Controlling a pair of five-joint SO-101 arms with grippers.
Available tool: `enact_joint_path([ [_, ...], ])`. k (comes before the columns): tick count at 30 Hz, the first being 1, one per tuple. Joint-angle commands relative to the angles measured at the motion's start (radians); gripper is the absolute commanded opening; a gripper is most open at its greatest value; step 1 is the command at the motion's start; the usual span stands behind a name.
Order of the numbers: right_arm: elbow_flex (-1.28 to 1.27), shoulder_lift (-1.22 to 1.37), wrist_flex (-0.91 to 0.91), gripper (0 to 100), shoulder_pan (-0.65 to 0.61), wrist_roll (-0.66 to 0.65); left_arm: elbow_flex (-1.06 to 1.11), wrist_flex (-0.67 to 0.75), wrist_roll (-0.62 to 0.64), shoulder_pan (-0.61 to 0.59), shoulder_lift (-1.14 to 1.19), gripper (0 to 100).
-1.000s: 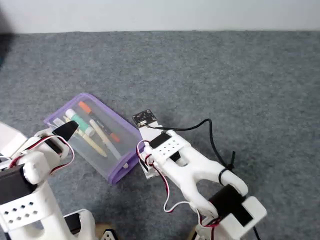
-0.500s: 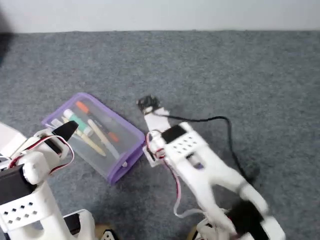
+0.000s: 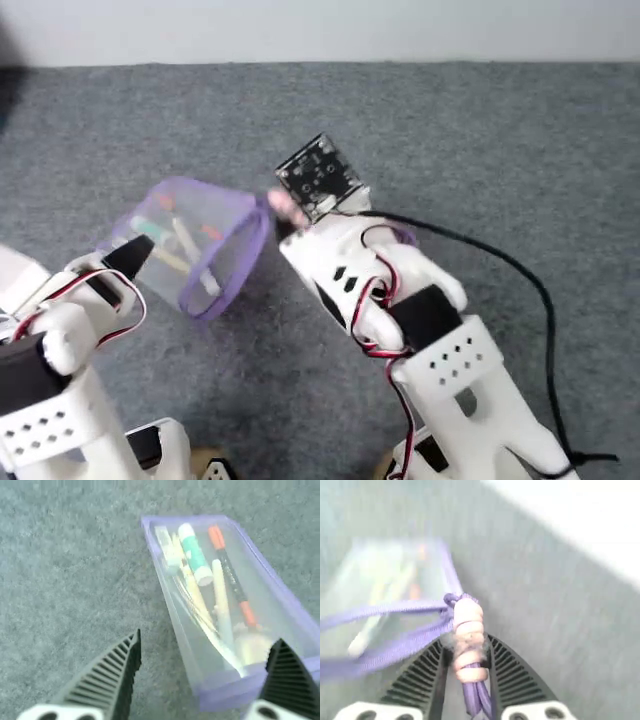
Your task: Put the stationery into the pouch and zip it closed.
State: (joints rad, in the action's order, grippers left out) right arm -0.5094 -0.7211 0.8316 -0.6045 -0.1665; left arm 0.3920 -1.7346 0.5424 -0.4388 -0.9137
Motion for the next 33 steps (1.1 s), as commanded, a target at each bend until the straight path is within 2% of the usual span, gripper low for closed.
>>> enact_joint_path([
  [1,0.180,-0.031,-0.099,0.7,0.010,-0.012,-0.113,-0.018,-0.011,0.002,-0.017,38],
  [10,0.473,0.101,-0.156,0.7,-0.064,-0.012,-0.308,-0.018,-0.005,0.002,-0.017,38],
  [19,0.516,0.186,-0.162,0.7,-0.081,-0.014,-0.423,-0.018,-0.005,0.020,-0.054,38],
  [26,0.529,0.203,-0.220,0.7,-0.082,-0.043,-0.338,-0.017,-0.005,0.267,-0.216,36],
  [29,0.559,0.203,-0.211,0.7,-0.082,-0.048,-0.243,-0.017,-0.006,0.301,-0.270,30],
  [33,0.615,0.199,-0.113,0.7,-0.079,-0.044,-0.113,0.002,-0.011,0.328,-0.307,26],
])
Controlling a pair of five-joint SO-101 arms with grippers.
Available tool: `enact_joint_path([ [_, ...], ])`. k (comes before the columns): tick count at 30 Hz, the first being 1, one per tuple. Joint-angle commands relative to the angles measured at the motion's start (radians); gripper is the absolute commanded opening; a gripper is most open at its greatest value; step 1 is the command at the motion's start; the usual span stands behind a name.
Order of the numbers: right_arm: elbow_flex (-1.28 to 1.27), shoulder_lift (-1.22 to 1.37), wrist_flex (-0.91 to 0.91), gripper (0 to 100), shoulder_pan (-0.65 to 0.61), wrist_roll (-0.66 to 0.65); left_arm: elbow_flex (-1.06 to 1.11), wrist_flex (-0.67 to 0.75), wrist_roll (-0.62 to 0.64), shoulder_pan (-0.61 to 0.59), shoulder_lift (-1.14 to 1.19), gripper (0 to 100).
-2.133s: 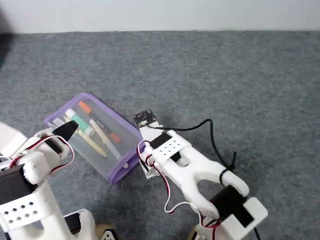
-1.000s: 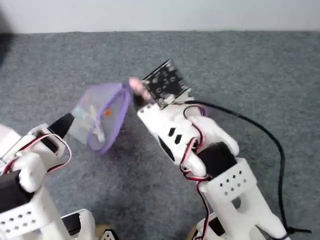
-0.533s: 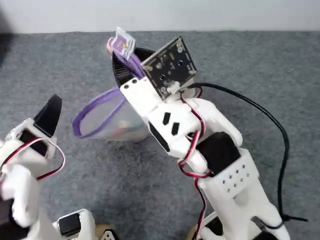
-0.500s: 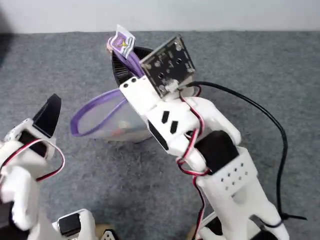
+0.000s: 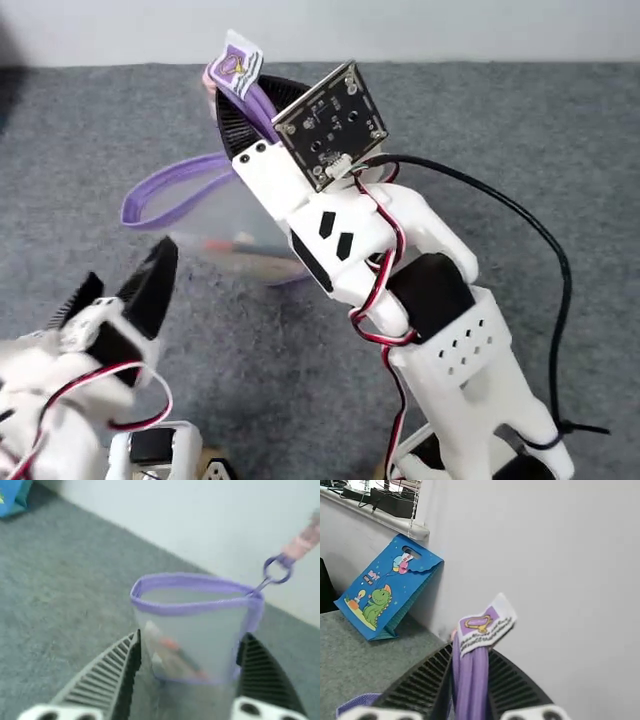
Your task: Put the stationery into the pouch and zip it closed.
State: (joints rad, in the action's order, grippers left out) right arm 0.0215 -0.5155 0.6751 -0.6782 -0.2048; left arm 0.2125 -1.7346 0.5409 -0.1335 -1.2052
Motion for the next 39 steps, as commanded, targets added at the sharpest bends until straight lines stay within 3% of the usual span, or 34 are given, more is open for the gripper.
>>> enact_joint_path([
  [1,0.098,-0.010,0.065,0.7,-0.005,-0.006,0.097,0.018,-0.009,0.028,-0.023,26],
  [11,0.141,-0.054,0.236,0.7,-0.004,-0.003,0.309,0.218,-0.014,0.032,-0.023,26],
  [17,0.141,-0.130,0.361,0.7,-0.002,-0.002,0.444,0.354,-0.101,0.026,-0.025,26],
  [26,0.129,-0.216,0.650,0.7,0.064,0.060,0.558,0.624,-0.107,0.032,-0.023,26],
  [33,-0.041,-0.302,0.739,0.7,0.142,0.084,0.545,0.643,-0.103,0.138,-0.032,26],
  [39,-0.175,-0.344,0.587,0.7,0.143,0.078,0.401,0.525,-0.101,0.210,-0.032,26],
])
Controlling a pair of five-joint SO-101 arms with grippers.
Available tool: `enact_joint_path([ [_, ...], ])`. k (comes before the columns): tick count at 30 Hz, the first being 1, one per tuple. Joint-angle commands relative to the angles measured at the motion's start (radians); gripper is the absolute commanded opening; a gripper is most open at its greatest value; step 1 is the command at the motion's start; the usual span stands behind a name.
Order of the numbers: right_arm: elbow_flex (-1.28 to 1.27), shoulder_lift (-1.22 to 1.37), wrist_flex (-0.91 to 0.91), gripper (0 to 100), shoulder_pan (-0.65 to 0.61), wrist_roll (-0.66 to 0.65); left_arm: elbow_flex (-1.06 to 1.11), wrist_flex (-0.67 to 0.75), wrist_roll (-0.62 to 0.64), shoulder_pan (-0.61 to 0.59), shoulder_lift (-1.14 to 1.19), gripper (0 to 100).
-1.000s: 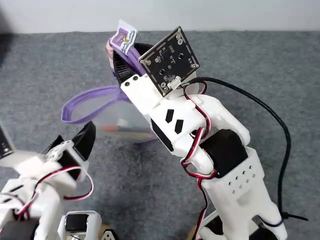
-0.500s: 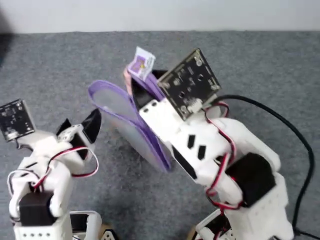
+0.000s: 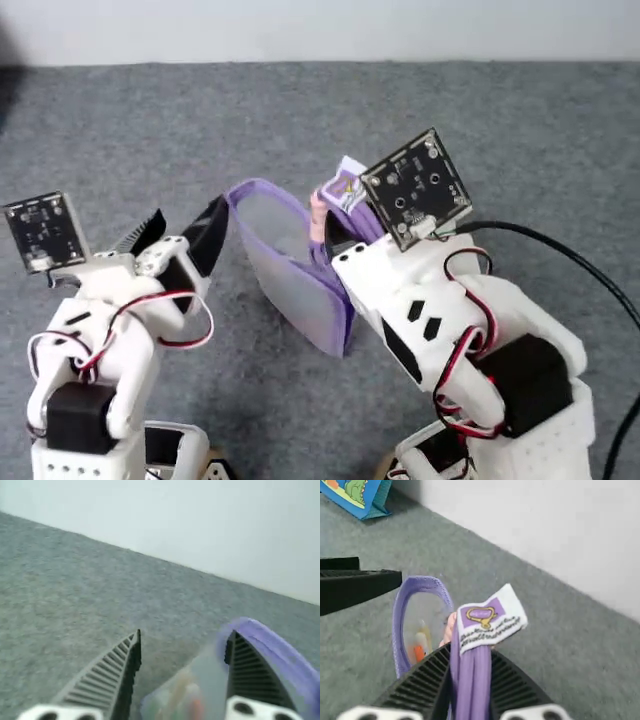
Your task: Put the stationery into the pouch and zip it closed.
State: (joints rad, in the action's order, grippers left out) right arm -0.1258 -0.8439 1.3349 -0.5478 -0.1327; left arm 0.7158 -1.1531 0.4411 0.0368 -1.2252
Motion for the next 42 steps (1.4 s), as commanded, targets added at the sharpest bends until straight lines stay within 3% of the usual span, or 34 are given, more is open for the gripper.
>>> enact_joint_path([
  [1,-0.043,-0.016,-0.093,0.7,0.013,0.006,-0.124,-0.086,-0.003,0.055,-0.012,26],
  [13,-0.130,-0.016,-0.262,0.7,0.015,0.005,-0.285,-0.348,-0.003,0.278,-0.012,26],
  [18,-0.149,-0.018,-0.259,0.7,0.042,0.005,-0.255,-0.351,-0.006,0.299,-0.008,26],
  [26,-0.230,-0.019,-0.262,0.7,0.197,0.005,-0.263,-0.358,-0.006,0.307,-0.012,26],
  [32,-0.238,-0.018,-0.280,0.7,0.197,0.014,-0.298,-0.408,-0.006,0.422,-0.003,26],
  [42,-0.252,-0.019,-0.318,0.7,0.171,0.011,-0.260,-0.454,-0.029,0.470,-0.002,26],
])
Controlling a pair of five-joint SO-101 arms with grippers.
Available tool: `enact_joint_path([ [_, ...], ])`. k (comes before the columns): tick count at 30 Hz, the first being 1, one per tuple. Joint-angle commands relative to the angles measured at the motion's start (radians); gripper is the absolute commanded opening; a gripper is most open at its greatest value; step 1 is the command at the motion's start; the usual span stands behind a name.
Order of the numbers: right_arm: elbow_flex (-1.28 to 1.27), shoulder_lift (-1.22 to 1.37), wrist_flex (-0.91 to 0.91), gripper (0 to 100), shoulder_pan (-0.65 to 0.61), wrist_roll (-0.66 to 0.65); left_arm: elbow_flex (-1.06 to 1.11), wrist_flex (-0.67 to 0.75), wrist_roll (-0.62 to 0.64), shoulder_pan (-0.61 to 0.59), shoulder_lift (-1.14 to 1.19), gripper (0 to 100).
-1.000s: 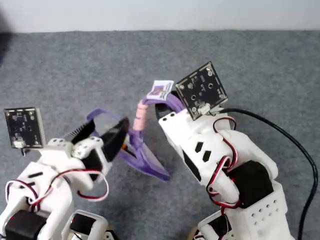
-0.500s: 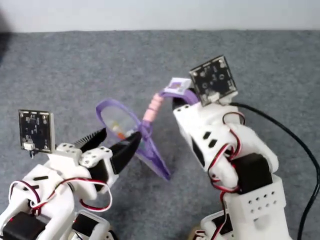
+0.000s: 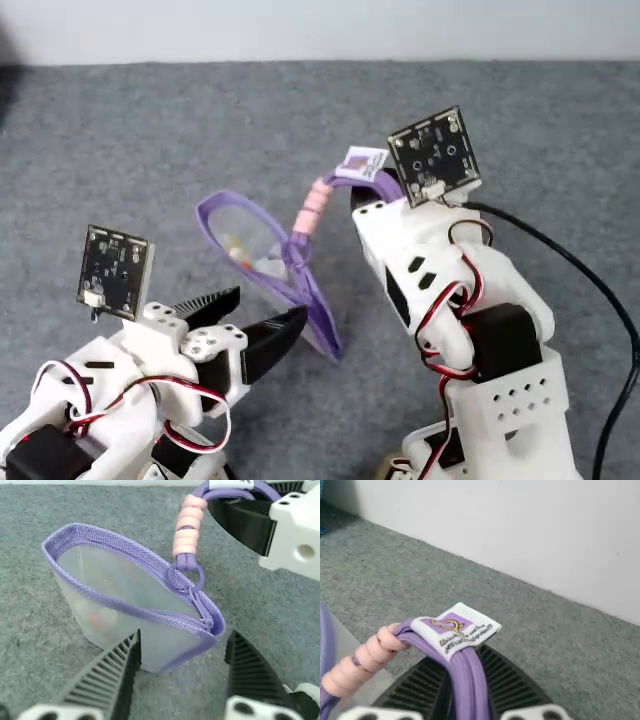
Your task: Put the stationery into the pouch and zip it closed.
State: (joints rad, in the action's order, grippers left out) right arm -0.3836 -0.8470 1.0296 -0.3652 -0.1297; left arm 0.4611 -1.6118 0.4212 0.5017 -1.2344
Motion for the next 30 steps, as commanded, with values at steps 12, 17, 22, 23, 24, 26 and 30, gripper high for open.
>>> enact_joint_path([
  [12,0.006,-0.022,-0.012,0.7,-0.067,0.005,0.166,0.095,-0.003,0.000,0.008,26],
  [17,0.011,-0.024,-0.010,0.7,-0.065,0.002,0.203,0.095,-0.003,-0.075,0.006,26],
  [22,0.011,-0.024,-0.010,0.7,-0.027,0.002,0.200,0.086,-0.009,-0.137,0.006,22],
  [23,0.011,-0.024,-0.010,0.7,-0.019,0.002,0.200,0.084,-0.009,-0.137,0.006,19],
  [24,0.011,-0.024,-0.008,0.7,-0.010,0.002,0.200,0.087,-0.009,-0.133,0.006,16],
  [26,0.014,-0.024,0.016,0.7,-0.002,0.002,0.200,0.094,-0.012,-0.132,0.006,11],
  [30,0.029,-0.024,0.085,0.7,-0.007,0.008,0.205,0.137,-0.068,-0.132,0.006,5],
])
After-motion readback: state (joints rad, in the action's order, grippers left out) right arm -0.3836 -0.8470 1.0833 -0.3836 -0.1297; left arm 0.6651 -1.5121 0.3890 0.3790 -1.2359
